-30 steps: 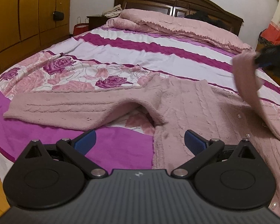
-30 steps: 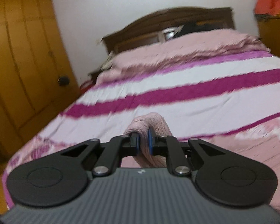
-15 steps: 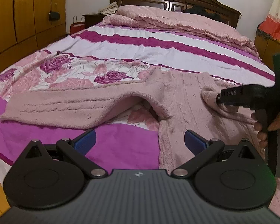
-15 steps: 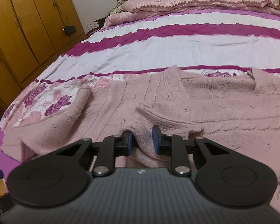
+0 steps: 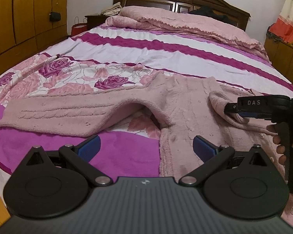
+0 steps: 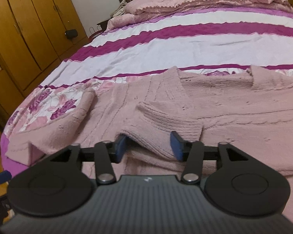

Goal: Fold small clothes

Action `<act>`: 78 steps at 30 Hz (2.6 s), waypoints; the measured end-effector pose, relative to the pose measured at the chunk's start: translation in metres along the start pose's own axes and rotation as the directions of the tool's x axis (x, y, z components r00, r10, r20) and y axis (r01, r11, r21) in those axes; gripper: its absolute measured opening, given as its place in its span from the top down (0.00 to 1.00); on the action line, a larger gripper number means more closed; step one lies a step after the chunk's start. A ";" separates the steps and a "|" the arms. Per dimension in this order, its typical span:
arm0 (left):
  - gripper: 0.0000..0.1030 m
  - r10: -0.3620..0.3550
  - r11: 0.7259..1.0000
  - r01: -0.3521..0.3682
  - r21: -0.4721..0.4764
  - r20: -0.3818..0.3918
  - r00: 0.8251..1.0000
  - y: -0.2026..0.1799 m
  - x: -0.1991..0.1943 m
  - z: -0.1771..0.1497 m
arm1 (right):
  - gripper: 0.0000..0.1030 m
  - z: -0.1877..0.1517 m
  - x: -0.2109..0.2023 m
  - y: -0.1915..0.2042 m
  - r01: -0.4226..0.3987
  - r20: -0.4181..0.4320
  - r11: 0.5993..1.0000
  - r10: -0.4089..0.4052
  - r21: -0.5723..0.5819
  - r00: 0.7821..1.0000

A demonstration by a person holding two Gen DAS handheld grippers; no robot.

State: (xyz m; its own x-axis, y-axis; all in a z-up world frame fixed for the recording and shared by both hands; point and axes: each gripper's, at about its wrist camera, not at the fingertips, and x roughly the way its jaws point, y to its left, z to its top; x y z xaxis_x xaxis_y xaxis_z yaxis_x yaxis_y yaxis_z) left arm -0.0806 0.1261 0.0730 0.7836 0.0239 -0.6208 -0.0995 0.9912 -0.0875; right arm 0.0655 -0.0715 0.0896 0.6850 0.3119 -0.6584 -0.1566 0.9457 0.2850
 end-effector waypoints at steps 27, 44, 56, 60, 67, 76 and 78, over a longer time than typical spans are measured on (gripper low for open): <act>0.00 -0.188 0.964 0.192 0.182 -0.036 0.981 -0.123 0.048 0.050 | 0.10 -0.012 -0.079 -0.132 0.327 0.181 0.943 -0.333 0.063 0.925; 0.67 -0.155 0.912 0.177 0.369 -0.089 0.984 -0.206 0.138 0.032 | 0.10 -0.034 -0.056 -0.162 0.280 0.117 0.951 -0.295 0.129 0.948; 0.83 -0.088 0.975 0.074 0.210 0.057 0.994 -0.137 0.112 0.065 | 0.10 -0.035 -0.055 -0.164 0.277 0.124 0.951 -0.294 0.135 0.948; 0.83 -0.035 0.988 0.030 0.150 0.030 0.999 -0.104 0.117 0.068 | 0.10 -0.035 -0.054 -0.163 0.284 0.123 0.950 -0.299 0.128 0.946; 0.82 0.109 0.989 -0.107 0.100 -0.015 0.994 -0.061 0.131 0.065 | 0.10 -0.035 -0.054 -0.163 0.286 0.121 0.950 -0.301 0.126 0.946; 0.82 -0.035 0.998 0.034 0.062 0.009 0.999 -0.063 0.103 0.072 | 0.10 -0.036 -0.052 -0.163 0.288 0.121 0.950 -0.303 0.123 0.945; 0.82 -0.082 0.994 0.081 0.078 0.009 0.997 -0.076 0.100 0.070 | 0.10 -0.036 -0.052 -0.164 0.288 0.121 0.950 -0.303 0.123 0.945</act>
State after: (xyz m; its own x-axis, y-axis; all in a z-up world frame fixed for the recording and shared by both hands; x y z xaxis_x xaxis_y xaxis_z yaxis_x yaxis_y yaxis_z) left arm 0.0479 0.0626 0.0723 0.7947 -0.0558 -0.6045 0.0123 0.9970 -0.0759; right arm 0.0299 -0.2393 0.0527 0.7813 -0.0029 -0.6241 0.1365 0.9766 0.1664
